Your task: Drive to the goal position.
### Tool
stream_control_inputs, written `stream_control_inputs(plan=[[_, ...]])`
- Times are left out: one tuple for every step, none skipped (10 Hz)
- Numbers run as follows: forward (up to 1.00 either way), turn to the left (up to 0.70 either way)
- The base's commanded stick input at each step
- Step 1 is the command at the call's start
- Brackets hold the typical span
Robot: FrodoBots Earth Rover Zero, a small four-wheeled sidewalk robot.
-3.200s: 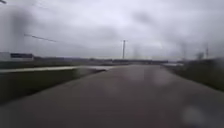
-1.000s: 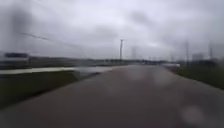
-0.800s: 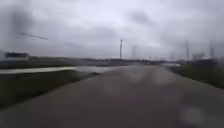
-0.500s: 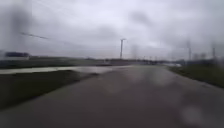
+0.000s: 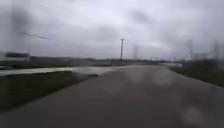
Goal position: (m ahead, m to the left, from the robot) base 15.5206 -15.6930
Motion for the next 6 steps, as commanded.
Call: stream_control_inputs(plan=[[1.00,-0.01],[1.00,-0.01],[1.00,-0.01],[1.00,-0.01],[1.00,-0.01],[1.00,-0.01]])
